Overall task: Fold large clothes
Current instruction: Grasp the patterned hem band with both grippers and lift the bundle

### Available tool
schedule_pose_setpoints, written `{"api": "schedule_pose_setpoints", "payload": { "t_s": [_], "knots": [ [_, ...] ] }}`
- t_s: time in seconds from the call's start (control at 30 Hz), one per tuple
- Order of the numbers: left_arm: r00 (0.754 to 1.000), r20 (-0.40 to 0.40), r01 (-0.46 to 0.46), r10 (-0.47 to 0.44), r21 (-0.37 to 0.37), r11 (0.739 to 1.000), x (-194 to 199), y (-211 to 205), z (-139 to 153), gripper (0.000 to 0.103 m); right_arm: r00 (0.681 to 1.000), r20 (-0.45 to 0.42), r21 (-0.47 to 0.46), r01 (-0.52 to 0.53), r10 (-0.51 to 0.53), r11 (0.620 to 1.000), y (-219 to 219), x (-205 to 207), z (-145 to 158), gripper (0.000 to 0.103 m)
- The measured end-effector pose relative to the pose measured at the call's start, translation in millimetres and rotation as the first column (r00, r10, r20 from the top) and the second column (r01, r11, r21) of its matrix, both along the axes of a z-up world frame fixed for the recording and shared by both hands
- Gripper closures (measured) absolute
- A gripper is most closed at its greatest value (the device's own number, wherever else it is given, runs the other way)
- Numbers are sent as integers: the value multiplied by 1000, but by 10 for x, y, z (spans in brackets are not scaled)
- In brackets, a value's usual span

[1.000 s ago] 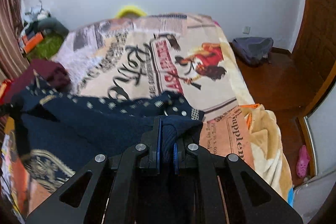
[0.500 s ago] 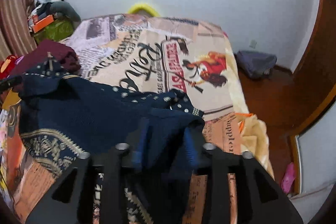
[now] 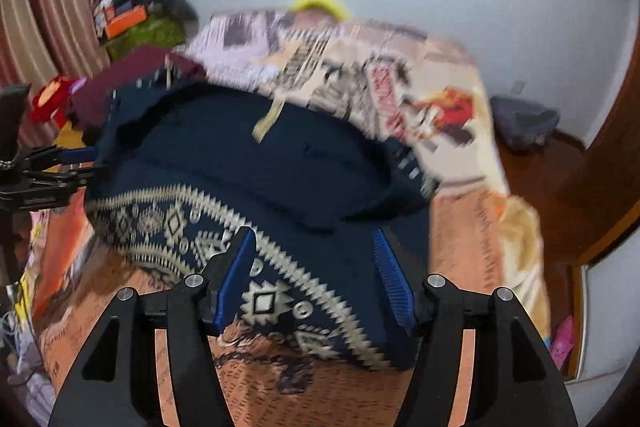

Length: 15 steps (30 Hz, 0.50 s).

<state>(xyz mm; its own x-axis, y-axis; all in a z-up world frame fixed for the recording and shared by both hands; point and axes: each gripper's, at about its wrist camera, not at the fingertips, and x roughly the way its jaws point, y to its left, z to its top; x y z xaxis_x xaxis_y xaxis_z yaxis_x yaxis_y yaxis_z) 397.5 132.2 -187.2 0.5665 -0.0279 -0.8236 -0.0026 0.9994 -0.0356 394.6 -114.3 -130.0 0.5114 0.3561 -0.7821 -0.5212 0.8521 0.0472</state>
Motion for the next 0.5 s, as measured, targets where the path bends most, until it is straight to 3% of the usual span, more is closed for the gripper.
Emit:
{"api": "schedule_pose_setpoints", "payload": {
  "t_s": [0.1,0.23,0.37,0.5],
  "knots": [
    [1000,-28,7,-5,60,998,156,-74,-203,40,996,-85,15,-9,10,1000,83,100,-186,46],
    [1000,1,26,-27,201,979,462,-112,-279,40,981,-192,32,14,-7,999,239,423,-430,46],
    [1000,27,10,-15,188,982,905,-4,-93,40,984,-177,-39,-41,34,998,520,757,-438,46],
    [998,61,-18,11,116,993,1276,113,235,40,997,-68,-114,40,-48,993,678,1150,-250,46]
  ]
}}
